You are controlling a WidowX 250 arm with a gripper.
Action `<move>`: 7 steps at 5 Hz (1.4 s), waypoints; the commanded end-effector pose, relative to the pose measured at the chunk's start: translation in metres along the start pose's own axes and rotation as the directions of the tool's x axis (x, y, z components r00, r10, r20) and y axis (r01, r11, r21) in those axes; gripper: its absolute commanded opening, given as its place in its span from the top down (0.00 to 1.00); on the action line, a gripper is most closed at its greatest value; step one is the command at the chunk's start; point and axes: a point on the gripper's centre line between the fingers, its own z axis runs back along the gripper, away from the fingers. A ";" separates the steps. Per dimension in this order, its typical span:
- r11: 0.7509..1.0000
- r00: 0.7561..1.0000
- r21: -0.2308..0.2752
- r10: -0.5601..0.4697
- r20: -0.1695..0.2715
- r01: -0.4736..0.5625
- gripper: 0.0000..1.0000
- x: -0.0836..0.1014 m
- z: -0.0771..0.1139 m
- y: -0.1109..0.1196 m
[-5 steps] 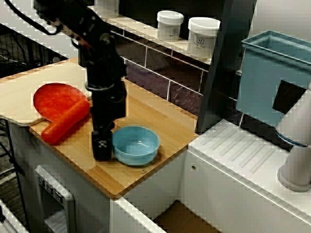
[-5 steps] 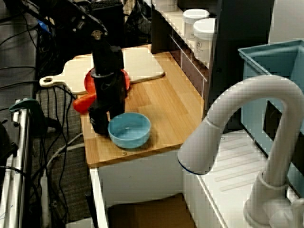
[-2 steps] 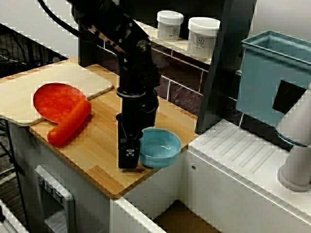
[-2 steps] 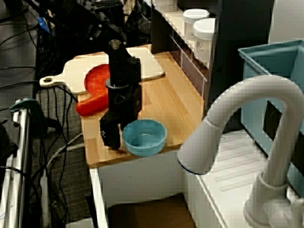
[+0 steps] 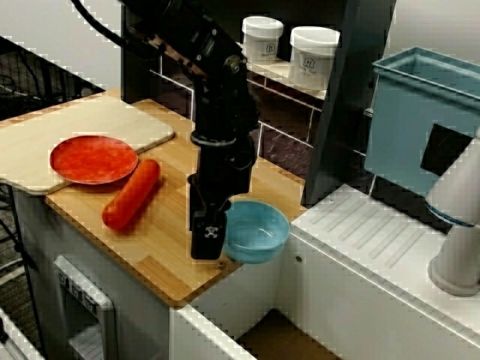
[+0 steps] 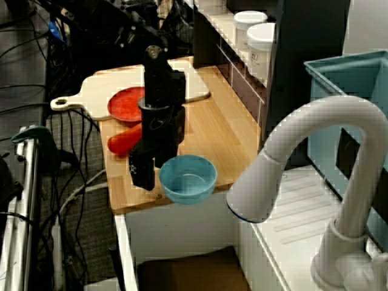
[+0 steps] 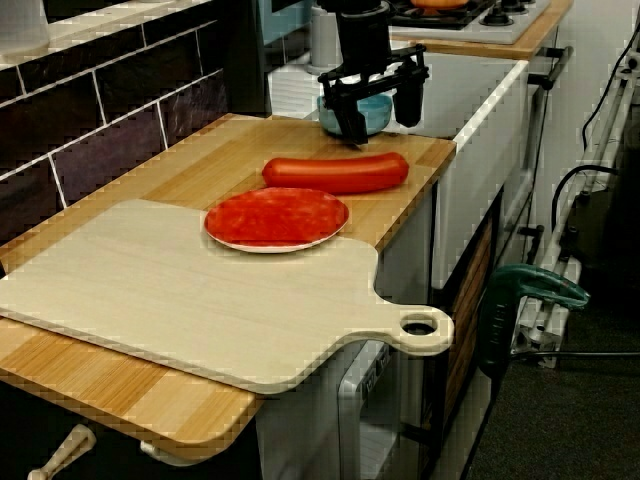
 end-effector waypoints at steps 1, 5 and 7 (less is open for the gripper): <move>0.997 0.997 0.024 0.068 0.043 -0.069 0.00 -0.004 0.016 0.023; 0.982 0.978 -0.020 0.191 0.084 -0.190 0.00 -0.041 0.052 0.055; 0.934 0.927 0.025 0.349 0.139 -0.356 0.00 -0.022 0.048 0.063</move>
